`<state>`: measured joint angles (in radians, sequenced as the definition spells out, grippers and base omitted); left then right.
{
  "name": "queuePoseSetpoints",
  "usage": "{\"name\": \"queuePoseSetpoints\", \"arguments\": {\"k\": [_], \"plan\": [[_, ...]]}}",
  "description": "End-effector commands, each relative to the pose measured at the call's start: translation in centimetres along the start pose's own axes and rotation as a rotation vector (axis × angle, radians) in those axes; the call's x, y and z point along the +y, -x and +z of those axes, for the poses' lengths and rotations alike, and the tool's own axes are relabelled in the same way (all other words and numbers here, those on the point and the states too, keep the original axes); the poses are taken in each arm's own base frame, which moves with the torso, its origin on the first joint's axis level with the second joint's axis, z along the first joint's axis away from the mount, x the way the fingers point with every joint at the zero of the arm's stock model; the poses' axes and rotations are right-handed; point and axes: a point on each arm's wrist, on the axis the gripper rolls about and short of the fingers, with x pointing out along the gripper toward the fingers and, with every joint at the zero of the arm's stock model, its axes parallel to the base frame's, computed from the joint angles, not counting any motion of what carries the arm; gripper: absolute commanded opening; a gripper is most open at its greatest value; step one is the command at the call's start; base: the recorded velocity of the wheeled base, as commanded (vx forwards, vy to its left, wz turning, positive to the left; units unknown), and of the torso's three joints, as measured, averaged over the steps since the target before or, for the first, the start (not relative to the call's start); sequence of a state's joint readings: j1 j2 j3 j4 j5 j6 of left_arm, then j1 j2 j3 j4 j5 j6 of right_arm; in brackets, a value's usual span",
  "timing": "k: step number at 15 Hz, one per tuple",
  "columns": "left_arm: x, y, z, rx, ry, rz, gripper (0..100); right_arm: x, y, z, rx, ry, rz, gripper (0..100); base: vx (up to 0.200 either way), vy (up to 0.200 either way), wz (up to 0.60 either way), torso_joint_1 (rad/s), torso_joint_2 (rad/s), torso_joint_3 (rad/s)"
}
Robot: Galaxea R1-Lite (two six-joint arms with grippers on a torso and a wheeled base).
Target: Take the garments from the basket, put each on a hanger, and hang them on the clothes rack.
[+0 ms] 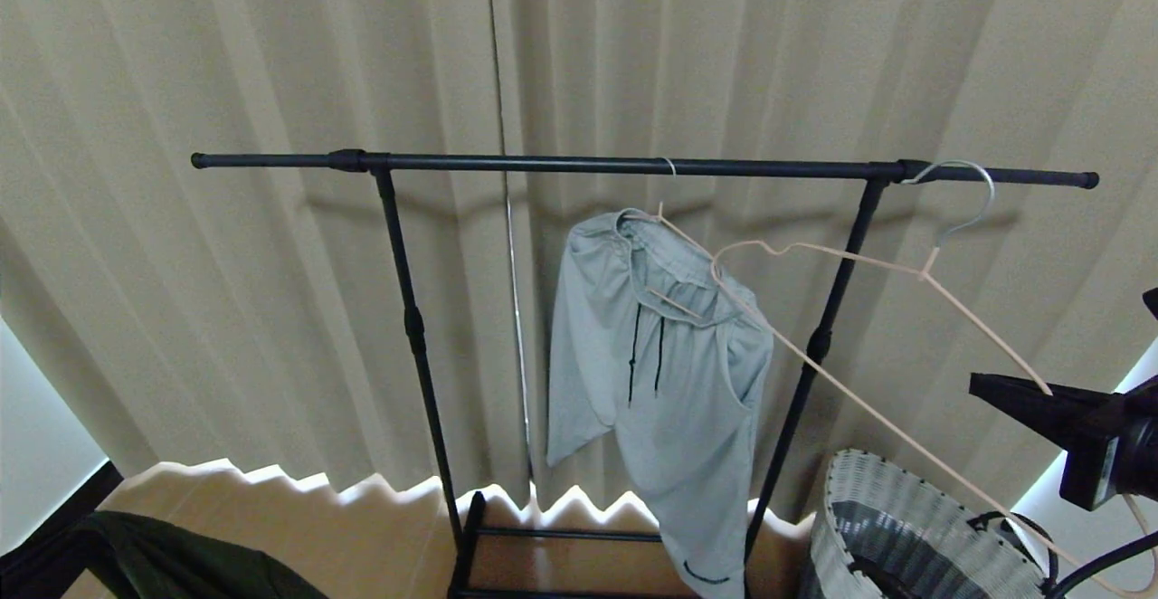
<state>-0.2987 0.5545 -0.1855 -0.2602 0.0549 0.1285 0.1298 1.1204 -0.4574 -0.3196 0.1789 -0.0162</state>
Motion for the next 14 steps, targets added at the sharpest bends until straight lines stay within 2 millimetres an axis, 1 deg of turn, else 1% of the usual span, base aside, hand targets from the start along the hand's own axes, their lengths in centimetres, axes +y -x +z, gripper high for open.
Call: {"name": "queuePoseSetpoints", "arguments": {"k": [1, 2, 4, 5, 6, 8, 9, 10, 11, 12, 13, 14], "plan": [[-0.2, -0.1, -1.4, 0.047, -0.055, -0.01, 0, 0.1, -0.1, 0.6, -0.017, 0.005, 0.033, 0, 0.0, 0.0, 0.0, 0.0, 0.0, 0.0], [-0.3, -0.1, -1.8, 0.06, -0.098, -0.023, 0, 0.4, -0.1, 0.6, -0.015, 0.011, 0.083, 0, 0.0, 0.0, 0.0, 0.0, 0.0, 0.0], [-0.3, -0.2, -1.5, 0.056, -0.114, -0.032, 0, 1.4, -0.2, 0.7, -0.019, 0.027, 0.15, 0, 0.0, 0.0, 0.0, 0.0, 0.0, 0.0], [-0.1, -0.9, 0.1, 0.055, -0.115, -0.03, 0, 2.2, -0.2, 0.8, -0.017, 0.014, 0.201, 0, 0.0, 0.0, 0.0, 0.0, 0.0, 0.0], [-0.1, -1.7, 1.0, 0.066, -0.116, -0.032, 0, 2.8, -0.3, 0.8, -0.009, 0.011, 0.24, 0, 0.0, 0.0, 0.0, 0.0, 0.0, 0.0], [0.0, -3.8, 2.8, 0.107, -0.113, -0.039, 0, 4.1, -0.8, 0.7, 0.018, 0.009, 0.316, 0, 0.0, 0.0, 0.0, 0.0, 0.0, 0.0], [0.0, -6.5, 3.8, 0.179, -0.092, -0.036, 0, 5.1, -1.2, 1.0, 0.035, -0.02, 0.367, 0, 0.0, 0.0, 0.0, 0.0, 0.0, 0.0], [0.0, -8.0, 4.1, 0.215, -0.071, -0.03, 0, 5.6, -1.4, 1.2, 0.041, -0.028, 0.389, 0, 0.0, 0.0, 0.0, 0.0, 0.0, 0.0], [0.0, -9.9, 5.1, 0.235, -0.051, -0.008, 0, 6.0, -1.7, 1.5, 0.043, -0.027, 0.409, 0, 0.0, 0.0, 0.0, 0.0, 0.0, 0.0], [0.0, -12.8, 6.7, 0.25, -0.054, 0.039, 0, 6.7, -2.0, 1.9, 0.026, -0.016, 0.438, 0, 0.0, 0.0, 0.0, 0.0, 0.0, 0.0], [0.1, -14.3, 7.3, 0.258, -0.055, 0.061, 0, 7.0, -2.3, 2.0, 0.014, -0.01, 0.454, 0, 0.0, 0.0, 0.0, 0.0, 0.0, 0.0], [0.0, -17.1, 8.5, 0.258, -0.049, 0.095, 0, 8.1, -2.9, 2.1, -0.009, 0.005, 0.497, 0, 0.0, 0.0, 0.0, 0.0, 0.0, 0.0]]}}
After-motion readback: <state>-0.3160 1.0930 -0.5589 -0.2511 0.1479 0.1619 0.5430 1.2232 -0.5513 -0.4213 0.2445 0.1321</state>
